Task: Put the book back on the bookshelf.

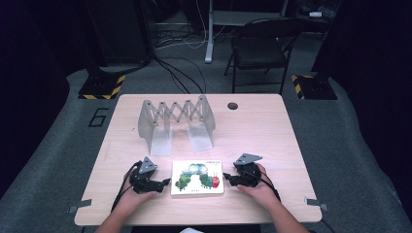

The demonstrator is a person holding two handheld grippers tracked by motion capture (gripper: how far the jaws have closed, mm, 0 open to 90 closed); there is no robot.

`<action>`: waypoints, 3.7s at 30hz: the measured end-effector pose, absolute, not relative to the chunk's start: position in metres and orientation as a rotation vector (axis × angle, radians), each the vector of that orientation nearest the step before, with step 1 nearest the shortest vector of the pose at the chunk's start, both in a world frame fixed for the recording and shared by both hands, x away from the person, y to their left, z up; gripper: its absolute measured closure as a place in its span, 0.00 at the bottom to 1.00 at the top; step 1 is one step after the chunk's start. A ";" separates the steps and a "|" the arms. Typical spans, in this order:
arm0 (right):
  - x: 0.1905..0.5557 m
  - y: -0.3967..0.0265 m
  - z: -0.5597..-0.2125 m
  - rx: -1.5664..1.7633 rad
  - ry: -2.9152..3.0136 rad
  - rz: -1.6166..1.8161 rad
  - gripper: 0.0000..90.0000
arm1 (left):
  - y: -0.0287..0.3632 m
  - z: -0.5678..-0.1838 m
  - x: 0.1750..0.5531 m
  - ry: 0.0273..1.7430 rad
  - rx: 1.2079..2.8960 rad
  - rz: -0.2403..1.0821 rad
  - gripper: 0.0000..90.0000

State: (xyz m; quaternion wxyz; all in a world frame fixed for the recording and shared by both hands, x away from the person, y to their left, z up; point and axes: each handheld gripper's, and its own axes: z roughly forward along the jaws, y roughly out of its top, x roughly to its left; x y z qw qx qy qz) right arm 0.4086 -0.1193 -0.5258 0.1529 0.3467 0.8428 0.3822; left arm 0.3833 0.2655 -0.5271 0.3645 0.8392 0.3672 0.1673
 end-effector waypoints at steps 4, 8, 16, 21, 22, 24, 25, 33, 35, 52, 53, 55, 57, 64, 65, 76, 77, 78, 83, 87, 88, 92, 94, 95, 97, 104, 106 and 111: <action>0.409 -0.117 -0.522 1.019 2.447 1.052 0.41 | 0.268 -0.525 0.382 0.983 2.139 0.420 0.31; 0.409 -0.114 -0.518 1.003 2.474 1.001 0.44 | 0.271 -0.520 0.380 1.006 2.135 0.438 0.33; 0.416 -0.112 -0.516 1.043 2.493 1.003 0.48 | 0.268 -0.510 0.370 0.981 2.126 0.405 0.35; 0.416 -0.112 -0.514 1.107 2.494 0.998 0.49 | 0.262 -0.507 0.362 0.939 2.128 0.379 0.35; 0.416 -0.111 -0.513 1.117 2.501 1.001 0.49 | 0.260 -0.507 0.361 0.935 2.132 0.366 0.34; 0.415 -0.110 -0.512 1.123 2.504 0.984 0.48 | 0.257 -0.506 0.358 0.919 2.149 0.348 0.34; 0.416 -0.110 -0.512 1.097 2.496 0.984 0.48 | 0.256 -0.506 0.356 0.910 2.159 0.338 0.34; 0.417 -0.106 -0.505 1.103 2.486 1.002 0.46 | 0.241 -0.507 0.348 0.851 2.172 0.292 0.34; 0.417 -0.107 -0.504 1.125 2.476 1.025 0.46 | 0.238 -0.509 0.346 0.845 2.178 0.288 0.33; 0.413 -0.082 -0.509 1.151 2.613 1.084 0.39 | 0.220 -0.518 0.343 0.811 2.233 0.278 0.33; 0.414 -0.082 -0.510 1.135 2.619 1.085 0.39 | 0.219 -0.518 0.342 0.813 2.228 0.288 0.33; 0.413 -0.081 -0.510 1.143 2.650 1.086 0.36 | 0.218 -0.518 0.341 0.799 2.251 0.304 0.33; 0.411 -0.080 -0.510 1.141 2.641 1.073 0.35 | 0.215 -0.519 0.340 0.795 2.250 0.323 0.33; 0.405 -0.088 -0.509 1.189 2.630 1.062 0.35 | 0.206 -0.516 0.339 0.753 2.264 0.302 0.33; 0.404 -0.090 -0.509 1.197 2.626 1.057 0.35 | 0.204 -0.516 0.339 0.739 2.268 0.297 0.33; 0.394 -0.110 -0.507 1.278 2.606 1.033 0.38 | 0.186 -0.515 0.337 0.706 2.283 0.272 0.33; 0.393 -0.111 -0.507 1.290 2.606 1.027 0.38 | 0.185 -0.515 0.337 0.706 2.285 0.288 0.33; 0.394 -0.113 -0.507 1.279 2.615 1.020 0.39 | 0.185 -0.516 0.337 0.702 2.282 0.285 0.33; 0.397 -0.117 -0.502 1.326 2.585 1.043 0.40 | 0.182 -0.517 0.336 0.691 2.298 0.308 0.31; 0.402 -0.120 -0.492 1.380 2.533 1.054 0.40 | 0.185 -0.522 0.337 0.722 2.280 0.303 0.29; 0.406 -0.120 -0.488 1.379 2.540 1.045 0.40 | 0.185 -0.522 0.338 0.714 2.285 0.296 0.29; 0.421 -0.113 -0.478 1.362 2.556 0.968 0.40 | 0.184 -0.524 0.337 0.724 2.268 0.298 0.27; 0.430 -0.109 -0.476 1.394 2.554 0.973 0.40 | 0.184 -0.525 0.336 0.732 2.259 0.317 0.25; 0.434 -0.107 -0.476 1.396 2.550 0.995 0.40 | 0.184 -0.525 0.336 0.732 2.254 0.321 0.25; 0.437 -0.104 -0.477 1.400 2.535 0.997 0.40 | 0.185 -0.526 0.336 0.727 2.250 0.324 0.25; 0.436 -0.104 -0.487 1.345 2.531 0.996 0.41 | 0.185 -0.529 0.336 0.721 2.218 0.329 0.22; 0.436 -0.105 -0.489 1.359 2.539 1.021 0.40 | 0.184 -0.530 0.336 0.727 2.216 0.335 0.21; 0.439 -0.103 -0.493 1.369 2.543 1.013 0.39 | 0.183 -0.530 0.336 0.733 2.211 0.337 0.20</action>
